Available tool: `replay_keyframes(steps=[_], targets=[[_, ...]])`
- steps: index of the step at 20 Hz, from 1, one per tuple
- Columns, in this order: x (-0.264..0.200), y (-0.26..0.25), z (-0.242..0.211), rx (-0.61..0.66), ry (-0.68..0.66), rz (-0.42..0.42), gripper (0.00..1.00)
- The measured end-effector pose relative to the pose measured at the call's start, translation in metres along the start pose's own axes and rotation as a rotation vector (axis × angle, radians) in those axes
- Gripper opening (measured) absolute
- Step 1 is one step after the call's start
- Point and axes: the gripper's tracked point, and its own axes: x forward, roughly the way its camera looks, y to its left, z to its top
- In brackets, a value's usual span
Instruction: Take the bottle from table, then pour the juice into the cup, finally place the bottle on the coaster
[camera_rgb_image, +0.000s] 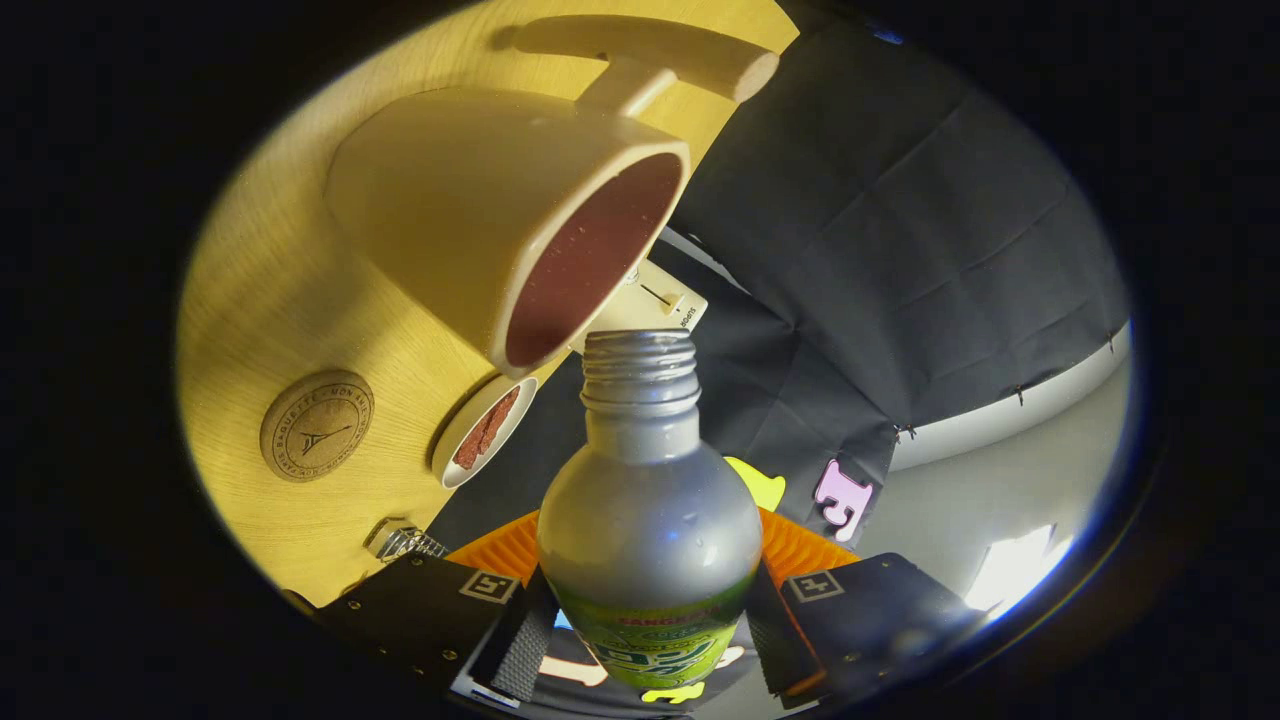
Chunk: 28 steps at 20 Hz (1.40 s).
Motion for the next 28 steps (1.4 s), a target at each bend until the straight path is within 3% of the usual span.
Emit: replay_keyframes(steps=[7, 16, 24, 28], targets=[[0.000, 0.002, -0.002, 0.055, 0.010, -0.002, 0.82], [-0.001, 0.012, 0.002, 0.277, 0.026, 0.035, 0.82], [-0.001, 0.022, -0.007, 0.649, 0.079, 0.104, 0.82], [-0.001, 0.021, -0.010, 0.759, 0.090, 0.096, 0.82]])
